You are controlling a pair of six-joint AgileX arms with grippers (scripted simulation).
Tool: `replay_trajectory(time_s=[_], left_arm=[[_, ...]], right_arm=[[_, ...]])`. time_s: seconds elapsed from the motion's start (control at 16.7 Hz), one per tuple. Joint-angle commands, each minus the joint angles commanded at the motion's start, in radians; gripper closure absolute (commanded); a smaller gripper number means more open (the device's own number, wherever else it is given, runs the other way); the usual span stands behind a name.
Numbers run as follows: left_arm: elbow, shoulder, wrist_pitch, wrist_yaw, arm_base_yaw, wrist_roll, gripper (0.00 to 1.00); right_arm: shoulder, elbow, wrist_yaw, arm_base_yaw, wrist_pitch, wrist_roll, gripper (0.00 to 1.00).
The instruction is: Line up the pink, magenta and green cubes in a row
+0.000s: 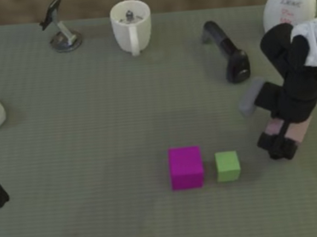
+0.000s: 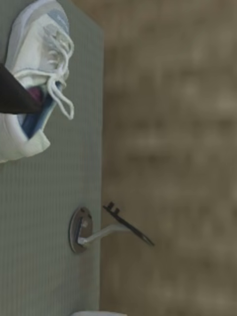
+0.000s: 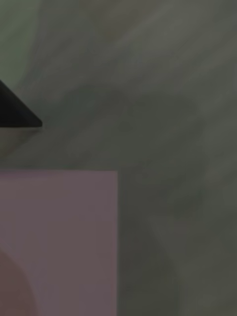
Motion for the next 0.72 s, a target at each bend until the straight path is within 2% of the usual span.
replay_trajectory(time_s=[0.48, 0.72], left_arm=[[0.000, 0.000, 0.000, 0.000, 0.000, 0.000, 0.00], [0.000, 0.000, 0.000, 0.000, 0.000, 0.000, 0.00]], right_arm=[[0.000, 0.000, 0.000, 0.000, 0.000, 0.000, 0.98], [0.000, 0.000, 0.000, 0.000, 0.000, 0.000, 1.00]])
